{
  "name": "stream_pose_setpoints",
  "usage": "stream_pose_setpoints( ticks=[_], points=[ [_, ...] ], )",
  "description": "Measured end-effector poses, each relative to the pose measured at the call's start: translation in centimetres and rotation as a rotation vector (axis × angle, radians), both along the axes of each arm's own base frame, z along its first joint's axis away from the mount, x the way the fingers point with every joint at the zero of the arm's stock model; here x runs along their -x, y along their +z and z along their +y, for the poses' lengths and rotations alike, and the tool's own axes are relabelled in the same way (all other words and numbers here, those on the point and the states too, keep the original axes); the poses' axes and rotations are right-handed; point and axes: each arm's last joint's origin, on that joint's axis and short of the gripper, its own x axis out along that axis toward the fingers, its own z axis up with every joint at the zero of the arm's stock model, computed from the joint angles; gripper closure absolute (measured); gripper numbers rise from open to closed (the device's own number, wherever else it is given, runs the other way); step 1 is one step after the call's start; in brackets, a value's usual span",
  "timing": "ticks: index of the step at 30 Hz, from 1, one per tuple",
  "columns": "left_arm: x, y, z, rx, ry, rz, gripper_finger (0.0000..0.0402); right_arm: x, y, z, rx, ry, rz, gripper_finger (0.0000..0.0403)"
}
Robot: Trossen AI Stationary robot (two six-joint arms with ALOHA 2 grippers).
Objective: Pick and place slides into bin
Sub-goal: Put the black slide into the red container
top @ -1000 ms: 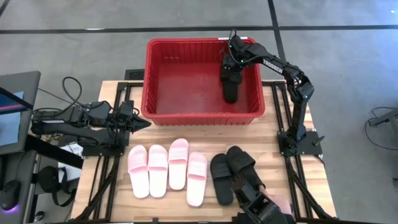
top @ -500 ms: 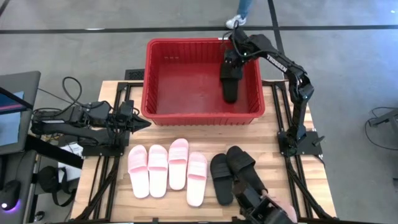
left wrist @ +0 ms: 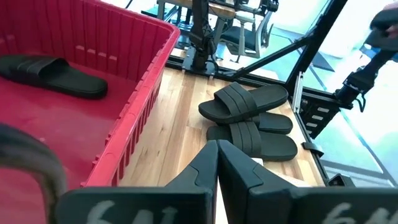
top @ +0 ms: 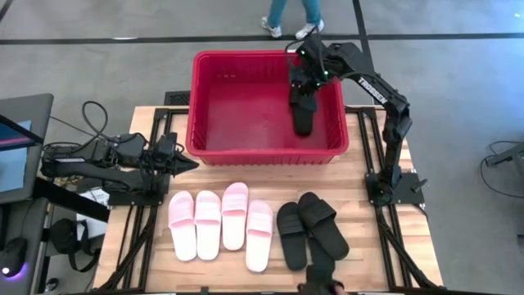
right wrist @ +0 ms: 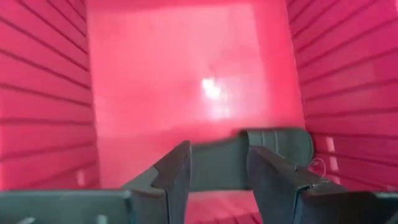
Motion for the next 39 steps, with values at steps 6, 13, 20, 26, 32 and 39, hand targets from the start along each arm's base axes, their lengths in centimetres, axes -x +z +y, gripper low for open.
stream_pose_setpoints(
  ticks=[6,13,20,26,32,39],
  points=[
    [0.0,0.0,0.0,-0.034,-0.014,0.0,0.0401,-0.7,1.5,3.4,-0.031,-0.019,-0.066,0.0271],
    [0.0,0.0,-0.1,-0.059,-0.048,0.0,0.0401,-1.1,3.4,8.4,-0.076,0.008,-0.138,0.0275],
    [0.0,0.0,-0.2,-0.069,-0.093,-0.002,0.0401,-1.0,4.5,13.3,-0.146,0.037,-0.166,0.0276],
    [0.0,0.0,-0.2,-0.069,-0.105,-0.002,0.0401,-0.4,5.0,17.8,-0.139,0.042,-0.131,0.0276],
    [0.0,0.0,-0.2,-0.083,-0.109,-0.002,0.0401,0.1,5.3,22.6,-0.113,0.056,-0.122,0.0276],
    [0.0,0.0,-0.2,-0.083,-0.109,-0.003,0.0401,1.2,5.0,28.2,-0.064,0.07,-0.098,0.0276]
  ],
)
